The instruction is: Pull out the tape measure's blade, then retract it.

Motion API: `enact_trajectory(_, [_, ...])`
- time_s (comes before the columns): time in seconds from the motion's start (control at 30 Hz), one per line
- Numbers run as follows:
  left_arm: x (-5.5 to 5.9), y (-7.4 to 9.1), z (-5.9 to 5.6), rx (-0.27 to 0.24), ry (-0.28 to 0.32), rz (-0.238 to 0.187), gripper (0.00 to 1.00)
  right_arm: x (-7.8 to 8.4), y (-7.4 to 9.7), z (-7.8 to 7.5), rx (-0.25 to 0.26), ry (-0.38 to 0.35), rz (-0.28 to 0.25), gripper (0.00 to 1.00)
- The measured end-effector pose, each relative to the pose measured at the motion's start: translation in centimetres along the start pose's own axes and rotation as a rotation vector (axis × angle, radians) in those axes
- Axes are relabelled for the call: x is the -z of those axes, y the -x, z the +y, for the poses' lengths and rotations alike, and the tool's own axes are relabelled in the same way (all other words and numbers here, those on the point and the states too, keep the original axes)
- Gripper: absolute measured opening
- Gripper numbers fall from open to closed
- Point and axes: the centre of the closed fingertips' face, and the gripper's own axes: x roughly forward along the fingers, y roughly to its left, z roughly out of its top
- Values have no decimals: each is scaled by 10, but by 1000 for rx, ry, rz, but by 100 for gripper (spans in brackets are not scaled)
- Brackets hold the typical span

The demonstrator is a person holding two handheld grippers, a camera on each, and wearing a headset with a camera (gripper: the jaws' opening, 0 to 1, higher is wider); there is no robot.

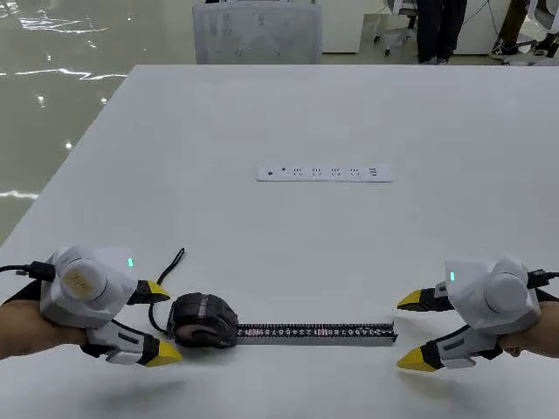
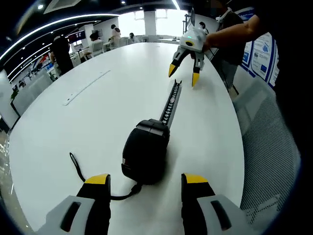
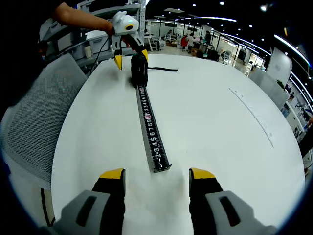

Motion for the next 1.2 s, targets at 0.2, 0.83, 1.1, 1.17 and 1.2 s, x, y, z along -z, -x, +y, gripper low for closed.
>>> enact_trajectory(0.2, [6,9,-3,-92,110,-49,66,-5,9,1,58,-48,-42,64])
enact_trajectory(0.83, [10,30,-31,-253,297,-202,82,-13,26,29,208,-231,-157,83])
enact_trajectory(1.1, [0,40,-41,-318,346,-258,90,-17,33,39,266,-326,-192,91])
enact_trajectory(1.17, [0,40,-41,-320,348,-258,90,-17,33,39,267,-327,-195,92])
enact_trajectory(1.2, [-1,41,-43,-325,356,-263,91,-18,34,41,274,-335,-197,93])
